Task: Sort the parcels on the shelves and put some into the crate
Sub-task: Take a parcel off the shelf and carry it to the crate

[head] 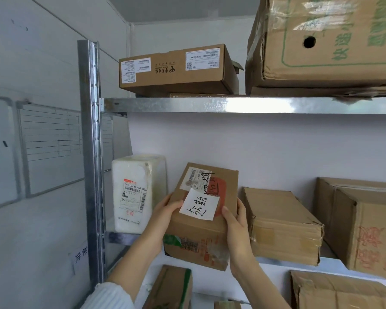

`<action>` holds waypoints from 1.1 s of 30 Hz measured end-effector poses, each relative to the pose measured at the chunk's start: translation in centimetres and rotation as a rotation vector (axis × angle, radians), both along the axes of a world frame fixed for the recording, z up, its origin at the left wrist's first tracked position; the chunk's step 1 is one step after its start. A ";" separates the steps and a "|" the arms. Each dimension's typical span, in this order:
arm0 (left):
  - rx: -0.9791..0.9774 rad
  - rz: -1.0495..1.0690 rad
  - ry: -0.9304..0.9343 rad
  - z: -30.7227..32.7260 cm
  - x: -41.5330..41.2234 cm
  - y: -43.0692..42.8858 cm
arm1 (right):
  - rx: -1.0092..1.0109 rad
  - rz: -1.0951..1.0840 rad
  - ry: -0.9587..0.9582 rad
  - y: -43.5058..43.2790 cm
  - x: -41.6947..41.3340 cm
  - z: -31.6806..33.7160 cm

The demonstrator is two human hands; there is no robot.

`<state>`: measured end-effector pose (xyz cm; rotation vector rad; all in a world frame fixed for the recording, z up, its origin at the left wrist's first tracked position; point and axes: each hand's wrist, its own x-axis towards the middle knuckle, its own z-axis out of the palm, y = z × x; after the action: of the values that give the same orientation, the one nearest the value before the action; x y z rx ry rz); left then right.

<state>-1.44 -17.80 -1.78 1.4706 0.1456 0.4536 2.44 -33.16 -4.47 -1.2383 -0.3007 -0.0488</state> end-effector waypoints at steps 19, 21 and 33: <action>-0.163 0.146 -0.094 -1.4 -9.0 0.2 | 0.126 0.117 -0.079 1.8 -7.4 -0.3; -0.151 0.133 -0.108 -1.1 -10.2 1.0 | 0.135 0.110 -0.097 2.5 -8.8 0.1; -0.184 0.104 -0.108 0.6 -21.0 8.9 | 0.163 0.164 -0.054 9.9 -20.0 2.8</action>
<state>-22.45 -8.87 -1.16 1.2590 0.1736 0.5877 -17.54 -23.29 -1.72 -1.0488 -0.4364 0.0344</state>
